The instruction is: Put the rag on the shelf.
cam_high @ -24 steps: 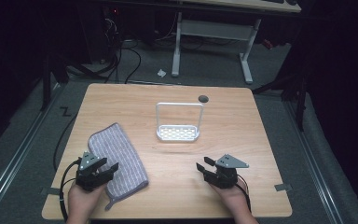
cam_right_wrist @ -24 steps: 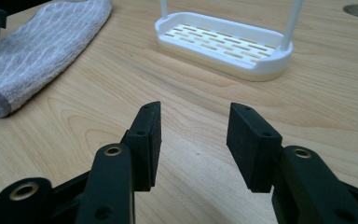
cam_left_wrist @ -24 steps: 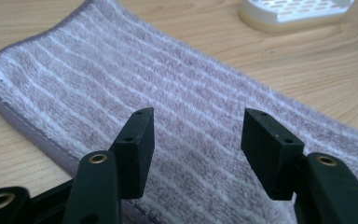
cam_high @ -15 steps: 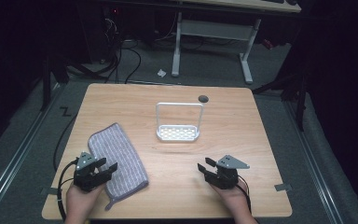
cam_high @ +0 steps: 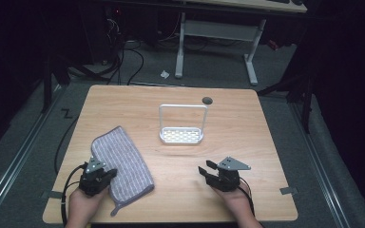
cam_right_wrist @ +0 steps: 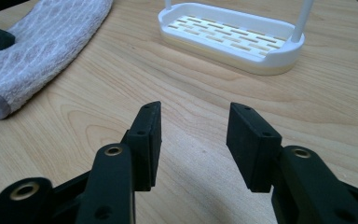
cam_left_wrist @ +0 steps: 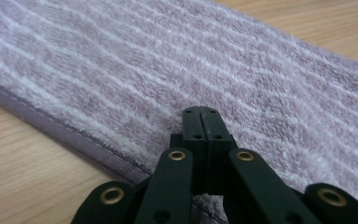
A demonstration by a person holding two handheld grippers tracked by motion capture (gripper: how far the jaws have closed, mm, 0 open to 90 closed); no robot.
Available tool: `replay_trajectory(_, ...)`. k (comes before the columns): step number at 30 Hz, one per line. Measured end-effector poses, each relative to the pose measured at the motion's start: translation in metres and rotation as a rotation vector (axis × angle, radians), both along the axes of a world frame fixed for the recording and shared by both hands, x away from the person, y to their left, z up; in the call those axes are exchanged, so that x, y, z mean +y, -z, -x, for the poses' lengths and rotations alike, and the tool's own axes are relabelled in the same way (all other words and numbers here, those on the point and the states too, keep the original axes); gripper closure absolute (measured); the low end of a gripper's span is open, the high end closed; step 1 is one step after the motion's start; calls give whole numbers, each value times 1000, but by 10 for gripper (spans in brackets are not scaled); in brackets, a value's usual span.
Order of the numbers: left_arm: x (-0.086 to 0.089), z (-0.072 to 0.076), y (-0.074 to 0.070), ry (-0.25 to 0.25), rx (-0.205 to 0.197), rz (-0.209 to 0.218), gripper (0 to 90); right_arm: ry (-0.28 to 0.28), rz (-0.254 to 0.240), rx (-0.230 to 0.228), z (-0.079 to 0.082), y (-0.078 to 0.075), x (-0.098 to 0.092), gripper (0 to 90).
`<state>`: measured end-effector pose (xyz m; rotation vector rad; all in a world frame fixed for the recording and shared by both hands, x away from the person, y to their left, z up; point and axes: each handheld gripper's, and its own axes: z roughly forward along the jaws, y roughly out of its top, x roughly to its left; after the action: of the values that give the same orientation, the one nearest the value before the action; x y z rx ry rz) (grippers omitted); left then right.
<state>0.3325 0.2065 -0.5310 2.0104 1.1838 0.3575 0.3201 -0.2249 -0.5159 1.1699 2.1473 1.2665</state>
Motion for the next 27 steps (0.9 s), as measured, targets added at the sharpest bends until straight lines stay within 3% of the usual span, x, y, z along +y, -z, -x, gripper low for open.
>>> replay_trajectory(7, -31, 14, -1, 133, -3, -14, 899, -32, -2, -29, 4, -2, 3, 615)
replay_trajectory(14, -85, 33, -2, 300, -39, -58, 898, -82, 34, -38, 8, -3, 20, 611)
replay_trajectory(17, -102, 40, -2, 364, -41, -45, 898, -101, 40, -44, 9, -2, 29, 611)
replay_trajectory(20, -117, 43, -2, 427, -16, -21, 896, -108, 41, -43, 8, -1, 34, 606)
replay_trajectory(22, -123, 44, -6, 450, -30, -31, 863, -117, 40, -35, 6, 1, 39, 605)
replay_trajectory(23, -123, 44, -11, 449, -55, -19, 771, -123, 33, -19, 2, 3, 44, 606)
replay_trajectory(25, -116, 41, -15, 413, -80, 1, 738, -130, 52, -4, -3, 3, 52, 625)
replay_trajectory(27, -109, 33, -15, 373, -70, 21, 725, -141, 82, 2, -11, 2, 60, 709)
